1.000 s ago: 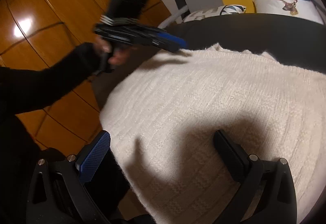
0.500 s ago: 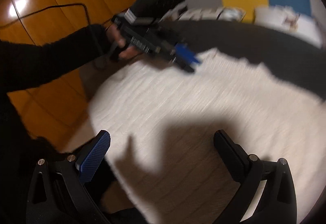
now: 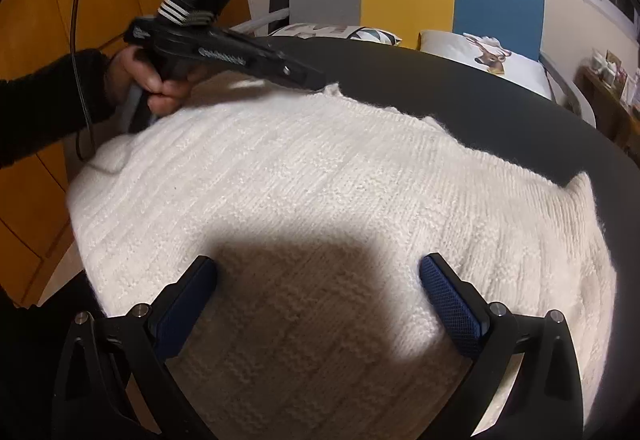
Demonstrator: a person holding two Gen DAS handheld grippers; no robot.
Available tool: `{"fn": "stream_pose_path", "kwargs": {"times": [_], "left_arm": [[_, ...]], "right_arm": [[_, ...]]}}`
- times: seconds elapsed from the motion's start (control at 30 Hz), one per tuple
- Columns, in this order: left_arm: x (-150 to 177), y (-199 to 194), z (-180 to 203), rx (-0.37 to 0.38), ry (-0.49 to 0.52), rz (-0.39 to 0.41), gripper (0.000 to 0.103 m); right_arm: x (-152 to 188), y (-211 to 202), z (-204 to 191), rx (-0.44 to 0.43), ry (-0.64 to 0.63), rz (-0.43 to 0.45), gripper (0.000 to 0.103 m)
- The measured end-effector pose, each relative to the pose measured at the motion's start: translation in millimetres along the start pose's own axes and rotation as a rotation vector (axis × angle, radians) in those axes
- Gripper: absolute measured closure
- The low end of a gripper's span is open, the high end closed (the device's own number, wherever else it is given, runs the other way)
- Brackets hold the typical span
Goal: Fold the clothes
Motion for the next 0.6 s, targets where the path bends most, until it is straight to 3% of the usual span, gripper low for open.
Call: {"fn": "stream_pose_path", "kwargs": {"times": [0.07, 0.1, 0.3, 0.47, 0.53, 0.57, 0.6], "left_arm": [[-4.9, -10.7, 0.9, 0.046, -0.010, 0.029, 0.097], [-6.9, -14.0, 3.2, 0.066, 0.001, 0.021, 0.083], [-5.4, -1.8, 20.2, 0.105, 0.133, -0.129, 0.069], [-3.7, 17.2, 23.1, 0.103, 0.122, -0.164, 0.065], [-1.1, 18.6, 25.0, 0.092, 0.119, -0.160, 0.066], [0.6, 18.3, 26.7, 0.084, 0.122, -0.156, 0.068], [2.4, 18.0, 28.4, 0.076, 0.125, -0.152, 0.080]], "right_arm": [[-2.8, 0.9, -1.3, 0.004, -0.041, -0.033, 0.000], [-5.3, 2.7, -1.2, 0.000, -0.053, -0.042, 0.000], [-21.0, -13.0, 10.8, -0.013, -0.062, -0.030, 0.000], [-25.1, -4.6, 39.6, 0.109, -0.036, -0.054, 0.000], [-26.3, -4.4, 40.0, 0.117, -0.032, -0.052, 0.000], [-26.9, -4.2, 40.2, 0.120, -0.031, -0.052, 0.000], [-27.5, -4.1, 40.4, 0.124, -0.029, -0.051, 0.000]]}}
Point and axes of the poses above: each gripper's, at about its wrist camera, not at the fingertips, and y roughly the way its jaws point, z to its right, x to its underside, the point moved 2 cm from there along y, roughly the way its jaws point, and after that the axes turned 6 degrees about z, right-handed, at the moved point
